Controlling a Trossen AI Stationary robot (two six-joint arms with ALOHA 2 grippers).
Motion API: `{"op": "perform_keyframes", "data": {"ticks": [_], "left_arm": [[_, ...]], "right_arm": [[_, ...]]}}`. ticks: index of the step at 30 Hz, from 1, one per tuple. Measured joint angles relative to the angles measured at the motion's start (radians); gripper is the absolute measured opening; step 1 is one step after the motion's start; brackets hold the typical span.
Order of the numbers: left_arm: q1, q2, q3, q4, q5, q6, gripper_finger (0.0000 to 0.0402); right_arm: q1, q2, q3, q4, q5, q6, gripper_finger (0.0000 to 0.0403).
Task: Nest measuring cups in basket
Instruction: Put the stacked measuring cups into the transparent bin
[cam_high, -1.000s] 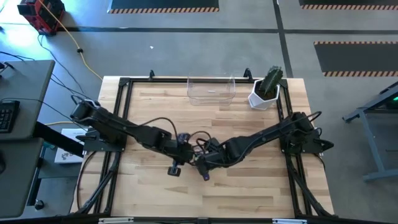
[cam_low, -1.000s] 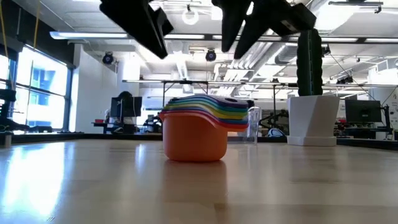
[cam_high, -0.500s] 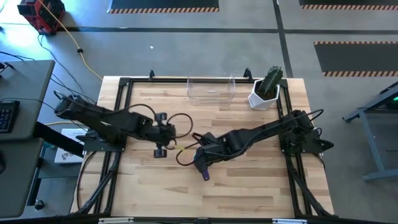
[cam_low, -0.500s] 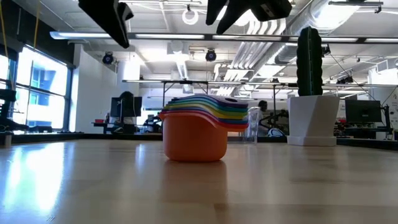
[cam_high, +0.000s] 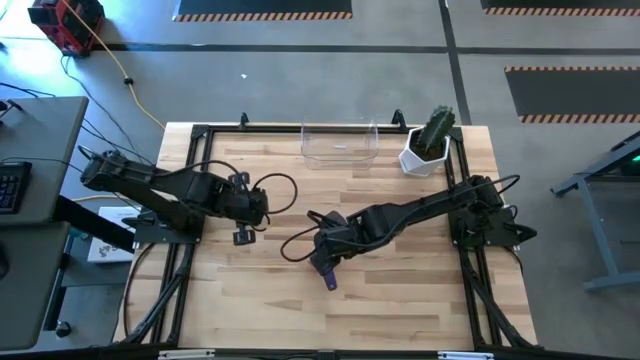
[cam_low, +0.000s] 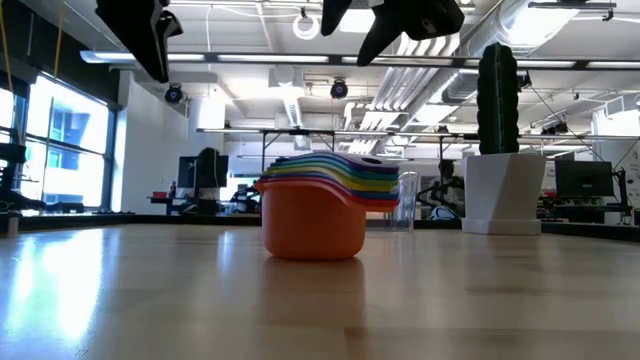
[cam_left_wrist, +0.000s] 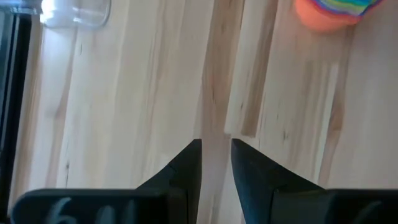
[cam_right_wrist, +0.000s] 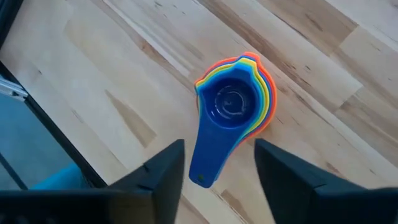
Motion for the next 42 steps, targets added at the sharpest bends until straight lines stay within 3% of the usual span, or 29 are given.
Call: {"op": "perform_keyframes", "data": {"ticks": [6,10,42], "left_arm": [[0.000,-0.001,0.000,-0.026,0.000,-0.001,0.0078],[0.000,-0.002,0.000,-0.026,-0.001,-0.002,0.0078],[0.000,-0.002,0.000,-0.017,-0.011,-0.028,0.0078]], "right_arm": [[0.000,0.001,-0.001,-0.003,-0.008,0.100,0.0250],[0.002,0.002,-0.001,-0.003,-0.050,0.145,0.0271],[0.074,0.186,-0.002,0.052,-0.043,0.289,0.0267]]}}
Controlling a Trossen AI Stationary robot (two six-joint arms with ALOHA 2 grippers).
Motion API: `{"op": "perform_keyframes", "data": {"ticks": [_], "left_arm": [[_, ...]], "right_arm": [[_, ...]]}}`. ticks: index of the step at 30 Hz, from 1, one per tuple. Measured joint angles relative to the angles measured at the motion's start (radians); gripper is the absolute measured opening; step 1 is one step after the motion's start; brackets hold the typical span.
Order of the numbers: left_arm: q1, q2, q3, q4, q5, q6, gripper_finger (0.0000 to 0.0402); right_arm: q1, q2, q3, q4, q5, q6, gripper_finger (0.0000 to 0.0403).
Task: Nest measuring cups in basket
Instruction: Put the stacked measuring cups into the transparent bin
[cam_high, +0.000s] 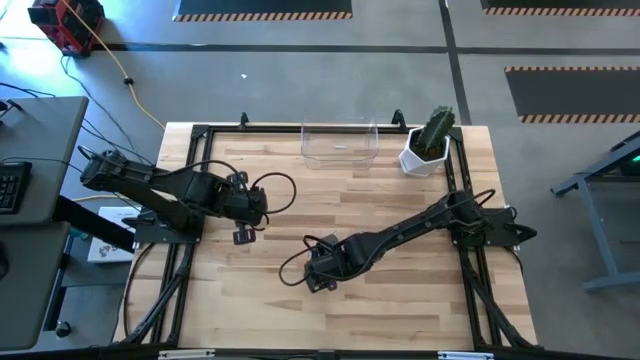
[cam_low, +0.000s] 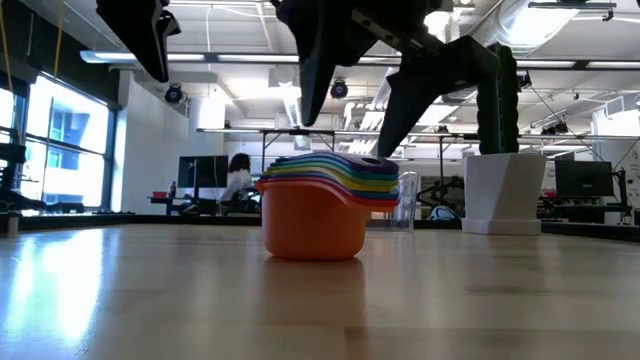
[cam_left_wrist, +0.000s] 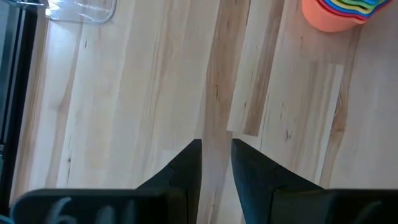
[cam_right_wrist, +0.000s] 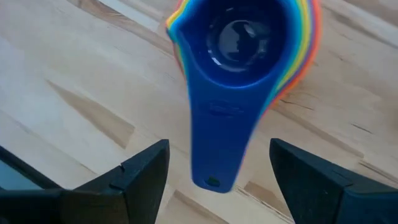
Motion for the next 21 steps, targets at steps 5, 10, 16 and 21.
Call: {"op": "perform_keyframes", "data": {"ticks": [5,10,16,21], "left_arm": [[0.000,0.000,0.000,0.000,0.000,0.000,0.0078],[0.000,0.000,0.000,0.000,0.000,-0.001,0.0078],[0.000,0.000,0.000,-0.001,-0.014,0.000,0.0078],[0.000,0.000,0.000,0.000,-0.016,0.000,0.0078]], "right_arm": [[0.001,0.017,0.000,0.014,-0.003,0.001,0.0266],[0.002,0.031,-0.001,0.016,0.003,0.010,0.0258],[0.002,0.050,-0.001,0.020,0.006,0.023,0.0239],[0.002,0.062,0.000,0.030,0.005,0.023,0.0232]]}}
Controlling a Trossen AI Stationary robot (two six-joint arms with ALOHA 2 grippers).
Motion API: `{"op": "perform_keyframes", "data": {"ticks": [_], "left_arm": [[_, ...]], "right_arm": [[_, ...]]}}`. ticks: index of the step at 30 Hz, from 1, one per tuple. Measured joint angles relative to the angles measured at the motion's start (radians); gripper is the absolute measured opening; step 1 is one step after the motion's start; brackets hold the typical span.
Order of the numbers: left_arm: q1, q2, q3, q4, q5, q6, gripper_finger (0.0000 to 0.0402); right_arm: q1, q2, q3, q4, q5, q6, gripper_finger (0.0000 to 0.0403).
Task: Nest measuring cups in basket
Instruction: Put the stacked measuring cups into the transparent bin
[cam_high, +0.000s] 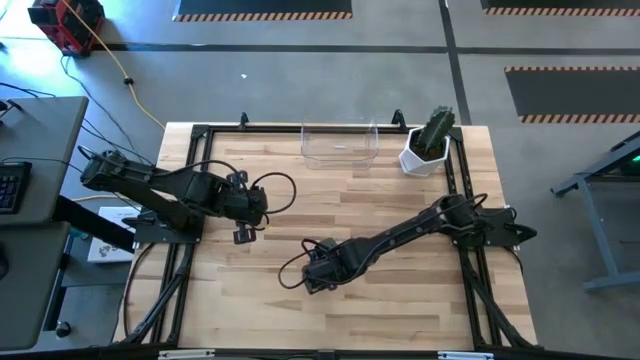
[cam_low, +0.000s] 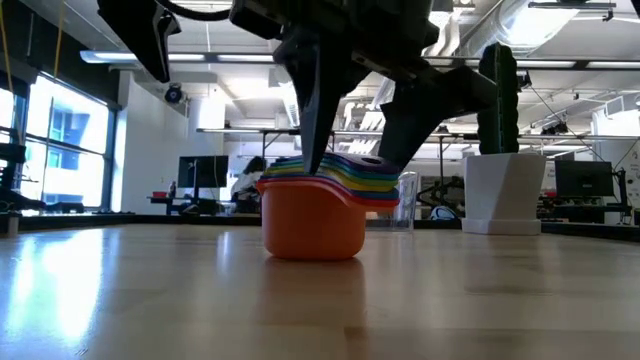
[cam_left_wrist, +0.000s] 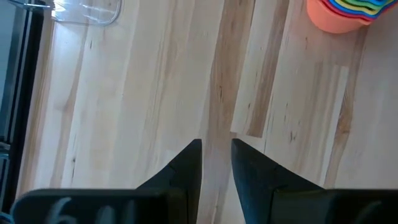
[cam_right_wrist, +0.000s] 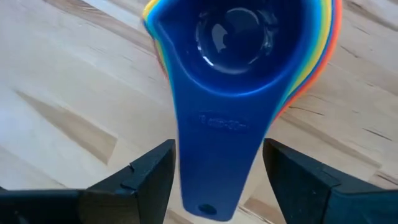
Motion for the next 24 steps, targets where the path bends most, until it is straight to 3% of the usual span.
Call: {"op": "perform_keyframes", "data": {"ticks": [24], "left_arm": [[0.000,0.000,0.000,-0.001,0.001,0.000,0.0078]], "right_arm": [[0.019,0.034,0.000,0.033,-0.002,0.113,0.0230]]}}
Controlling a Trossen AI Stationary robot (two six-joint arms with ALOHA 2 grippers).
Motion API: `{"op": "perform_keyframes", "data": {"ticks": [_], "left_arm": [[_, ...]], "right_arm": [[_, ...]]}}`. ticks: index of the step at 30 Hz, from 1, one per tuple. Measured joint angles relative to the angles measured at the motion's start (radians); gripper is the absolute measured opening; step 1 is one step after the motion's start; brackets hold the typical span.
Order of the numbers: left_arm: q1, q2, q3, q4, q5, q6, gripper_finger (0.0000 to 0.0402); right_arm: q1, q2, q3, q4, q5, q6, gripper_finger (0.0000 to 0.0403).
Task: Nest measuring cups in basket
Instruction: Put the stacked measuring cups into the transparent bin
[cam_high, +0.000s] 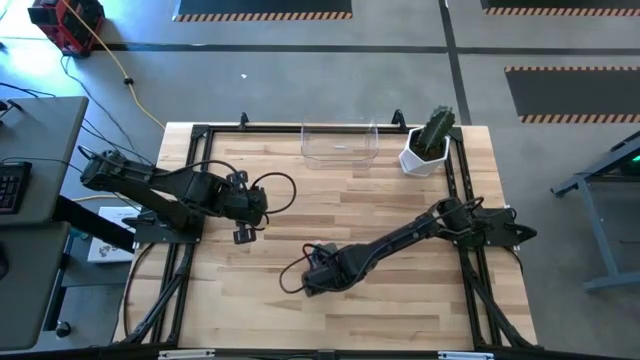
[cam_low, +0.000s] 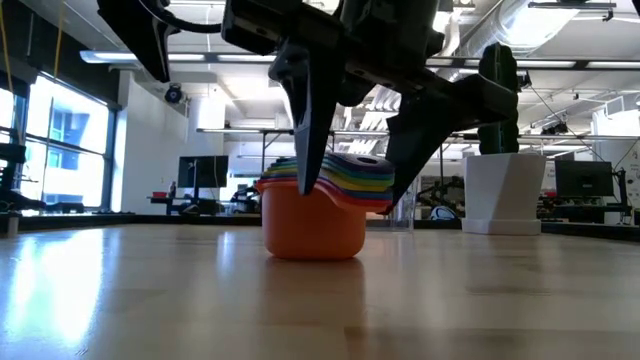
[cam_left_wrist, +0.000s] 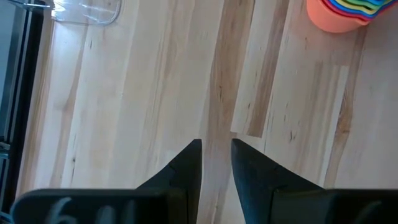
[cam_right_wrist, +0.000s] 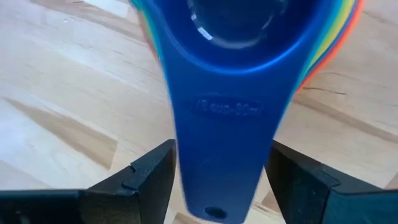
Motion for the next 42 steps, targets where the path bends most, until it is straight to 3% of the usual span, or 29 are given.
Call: {"op": "perform_keyframes", "data": {"ticks": [14,24,42], "left_arm": [[0.000,0.000,0.000,0.000,0.001,0.000,0.0078],[0.000,0.000,0.000,0.000,0.001,0.000,0.0078],[0.000,0.000,0.000,-0.004,0.001,0.001,0.0078]], "right_arm": [[0.000,0.000,0.000,-0.007,0.010,0.000,0.0136],[-0.012,0.000,0.000,0.005,0.015,0.000,0.0155],[-0.048,-0.002,0.000,-0.031,-0.004,-0.042,0.0126]]}}
